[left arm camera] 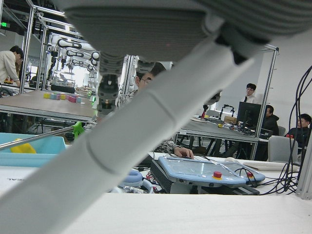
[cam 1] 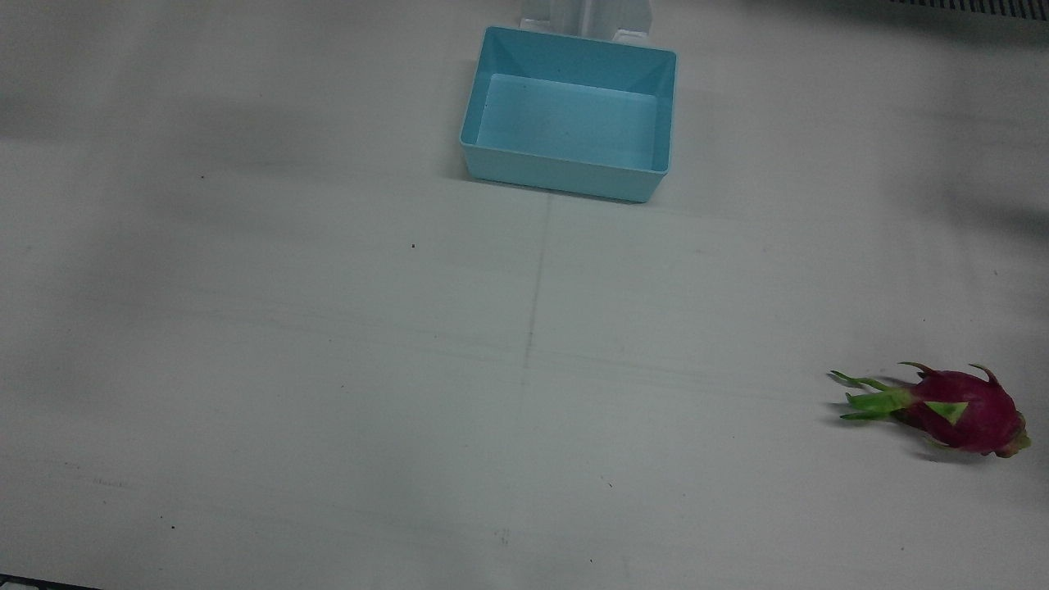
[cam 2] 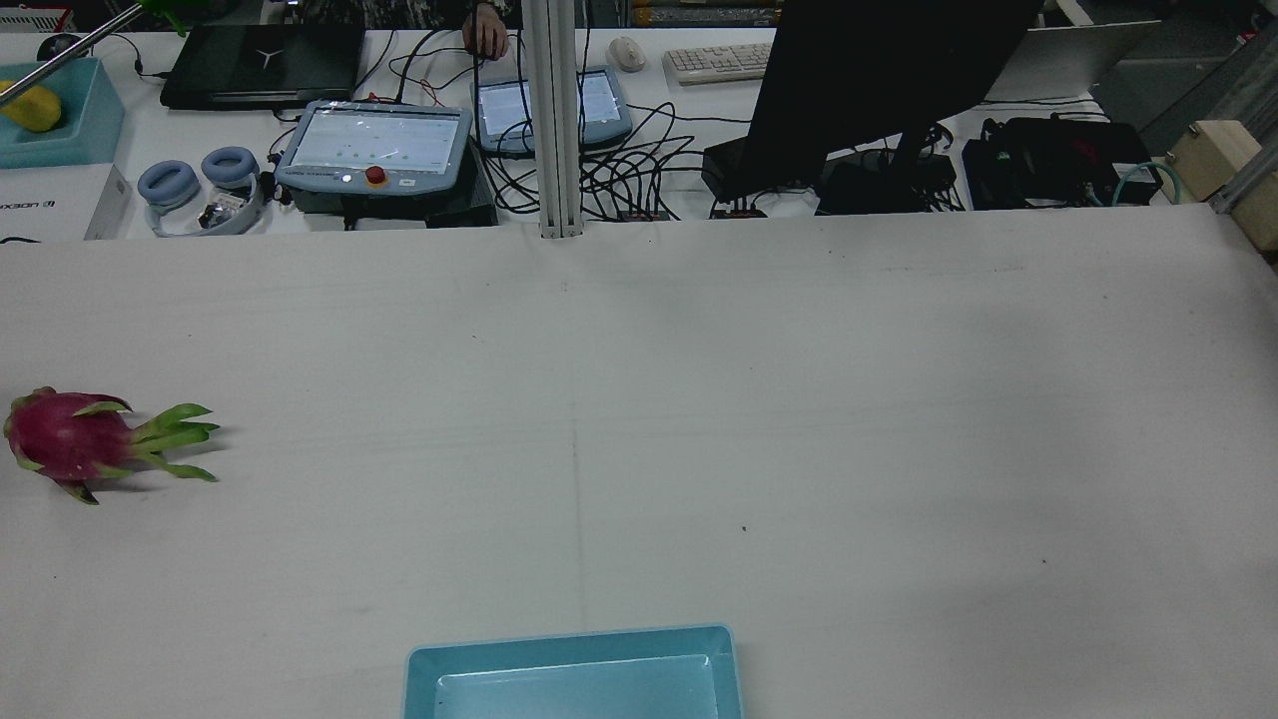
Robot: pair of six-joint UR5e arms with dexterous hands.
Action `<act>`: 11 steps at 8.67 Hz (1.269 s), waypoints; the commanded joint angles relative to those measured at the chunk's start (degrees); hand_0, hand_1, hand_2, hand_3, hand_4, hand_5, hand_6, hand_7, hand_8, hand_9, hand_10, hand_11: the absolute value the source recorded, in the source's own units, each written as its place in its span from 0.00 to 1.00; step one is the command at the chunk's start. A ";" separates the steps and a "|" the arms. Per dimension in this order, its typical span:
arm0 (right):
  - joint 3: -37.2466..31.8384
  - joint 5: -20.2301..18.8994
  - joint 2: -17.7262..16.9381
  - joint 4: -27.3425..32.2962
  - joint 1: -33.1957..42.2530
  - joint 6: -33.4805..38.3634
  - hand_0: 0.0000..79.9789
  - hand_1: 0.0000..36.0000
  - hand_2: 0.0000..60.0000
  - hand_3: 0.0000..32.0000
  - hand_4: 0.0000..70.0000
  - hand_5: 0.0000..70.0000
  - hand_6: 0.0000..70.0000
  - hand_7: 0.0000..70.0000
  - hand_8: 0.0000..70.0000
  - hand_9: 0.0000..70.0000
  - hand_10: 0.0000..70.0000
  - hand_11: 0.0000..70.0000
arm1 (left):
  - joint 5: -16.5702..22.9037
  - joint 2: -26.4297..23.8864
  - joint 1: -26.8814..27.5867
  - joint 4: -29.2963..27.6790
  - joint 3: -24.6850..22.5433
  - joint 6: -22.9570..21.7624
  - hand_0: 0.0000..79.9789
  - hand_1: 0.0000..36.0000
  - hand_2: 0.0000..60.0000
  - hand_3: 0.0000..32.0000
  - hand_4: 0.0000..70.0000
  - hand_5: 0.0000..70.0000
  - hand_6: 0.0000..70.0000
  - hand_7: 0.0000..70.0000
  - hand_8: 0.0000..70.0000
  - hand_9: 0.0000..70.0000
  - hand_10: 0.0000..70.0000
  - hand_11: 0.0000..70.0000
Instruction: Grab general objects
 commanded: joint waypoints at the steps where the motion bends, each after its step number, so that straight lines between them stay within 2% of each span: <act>1: 0.00 0.00 0.00 0.00 0.00 0.00 0.00 0.00 0.00 0.00 0.00 0.00 0.00 0.00 0.00 0.00 0.00 0.00 | -0.70 -0.01 0.39 6.14 -4.16 5.41 1.00 1.00 1.00 0.41 0.23 0.08 0.00 0.46 0.00 0.07 0.00 0.00; 2: 0.00 0.00 0.00 0.00 0.00 0.00 0.00 0.00 0.00 0.00 0.00 0.00 0.00 0.00 0.00 0.00 0.00 0.00 | -0.43 -0.01 0.48 5.79 -4.07 5.06 1.00 1.00 1.00 0.49 0.13 0.00 0.00 0.49 0.00 0.08 0.00 0.00; 3: 0.00 0.00 0.00 0.00 0.00 0.00 0.00 0.00 0.00 0.00 0.00 0.00 0.00 0.00 0.00 0.00 0.00 0.00 | 0.09 -0.01 0.48 3.96 -3.81 2.19 1.00 1.00 1.00 0.59 0.01 0.00 0.00 0.42 0.00 0.06 0.00 0.00; 4: 0.00 0.00 0.00 0.00 0.00 0.00 0.00 0.00 0.00 0.00 0.00 0.00 0.00 0.00 0.00 0.00 0.00 0.00 | 1.49 -0.01 1.52 2.03 -3.63 -0.98 1.00 1.00 1.00 0.59 0.03 0.00 0.00 0.43 0.00 0.06 0.00 0.00; 5: 0.00 0.09 0.00 0.00 0.00 0.00 0.00 0.00 0.00 0.00 0.00 0.00 0.00 0.00 0.00 0.00 0.00 0.00 | 1.50 -0.01 1.97 0.88 -3.54 -1.09 1.00 1.00 1.00 0.50 0.13 0.02 0.00 0.52 0.00 0.08 0.00 0.00; 6: -0.09 0.00 0.00 0.00 0.00 0.00 0.00 0.00 0.00 0.00 0.00 0.00 0.00 0.00 0.00 0.00 0.00 0.00 | 0.63 -0.10 3.89 0.34 -3.54 -0.57 1.00 1.00 1.00 0.43 0.16 0.12 0.00 0.56 0.00 0.09 0.00 0.00; 7: 0.00 0.00 0.00 0.00 0.00 0.00 0.00 0.00 0.00 0.00 0.00 0.00 0.00 0.00 0.00 0.00 0.00 0.00 | -3.03 -0.10 7.47 0.60 -3.54 0.82 1.00 1.00 1.00 0.40 0.21 0.15 0.00 0.62 0.00 0.10 0.00 0.00; 8: 0.00 0.00 0.00 0.00 0.00 0.00 0.00 0.00 0.00 0.00 0.00 0.00 0.00 0.00 0.00 0.00 0.00 0.00 | -8.46 -0.27 14.30 2.17 -3.63 3.80 1.00 1.00 1.00 0.41 0.21 0.15 0.00 0.60 0.00 0.10 0.00 0.00; 9: 0.00 0.00 0.00 0.00 0.00 0.00 0.00 0.00 0.00 0.00 0.00 0.00 0.00 0.00 0.00 0.00 0.00 0.00 | -14.09 -0.27 19.85 2.70 -3.80 4.00 1.00 1.00 1.00 0.51 0.17 0.02 0.00 0.53 0.00 0.09 0.00 0.00; 10: 0.00 0.00 0.00 0.00 0.00 0.00 0.00 0.00 0.00 0.00 0.00 0.00 0.00 0.00 0.00 0.00 0.00 0.00 | -15.45 -0.27 21.56 2.71 -3.81 3.91 1.00 1.00 1.00 0.57 0.15 0.00 0.00 0.47 0.00 0.07 0.00 0.00; 11: 0.00 0.00 0.00 0.00 0.00 0.00 0.00 0.00 0.00 0.00 0.00 0.00 0.00 0.00 0.00 0.00 0.00 0.00 | -15.46 -0.27 21.57 2.88 -3.89 3.57 1.00 1.00 1.00 0.52 0.17 0.00 0.00 0.49 0.00 0.08 0.00 0.00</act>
